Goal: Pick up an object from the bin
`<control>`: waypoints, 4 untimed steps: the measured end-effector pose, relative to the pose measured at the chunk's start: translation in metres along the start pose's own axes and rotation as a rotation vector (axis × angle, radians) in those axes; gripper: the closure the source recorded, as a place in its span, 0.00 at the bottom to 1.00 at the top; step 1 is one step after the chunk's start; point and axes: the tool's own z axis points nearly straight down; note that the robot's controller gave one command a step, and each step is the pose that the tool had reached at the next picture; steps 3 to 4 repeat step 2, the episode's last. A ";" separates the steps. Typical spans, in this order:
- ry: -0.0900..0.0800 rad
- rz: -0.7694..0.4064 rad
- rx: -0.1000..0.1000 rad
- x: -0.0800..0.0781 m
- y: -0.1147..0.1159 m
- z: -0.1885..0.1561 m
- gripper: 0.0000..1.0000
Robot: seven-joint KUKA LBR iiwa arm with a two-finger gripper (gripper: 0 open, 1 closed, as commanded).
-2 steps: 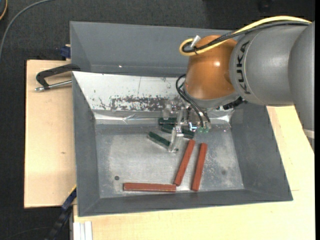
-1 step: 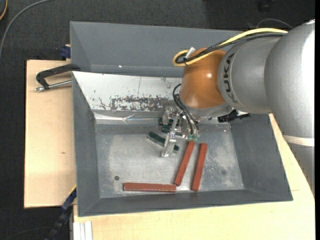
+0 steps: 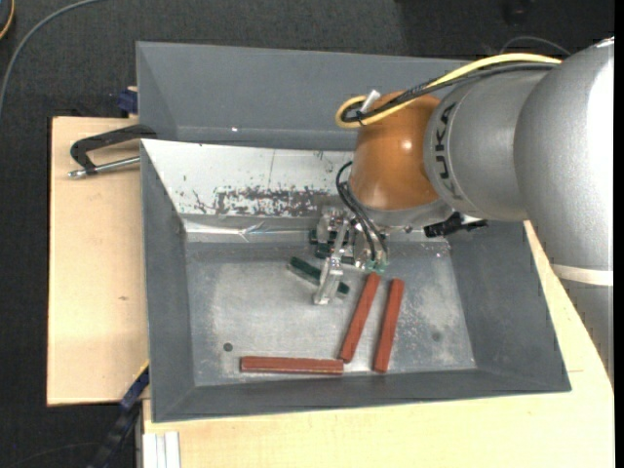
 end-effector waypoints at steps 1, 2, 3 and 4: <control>-0.011 0.001 -0.002 -0.004 0.000 -0.007 1.00; -0.003 0.000 0.000 -0.007 0.002 -0.029 1.00; -0.003 0.000 0.000 -0.007 0.002 -0.029 1.00; -0.003 0.000 0.000 -0.007 0.002 -0.029 1.00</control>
Offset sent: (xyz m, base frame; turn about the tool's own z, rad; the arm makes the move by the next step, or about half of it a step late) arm 0.0000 0.0000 0.0000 0.0000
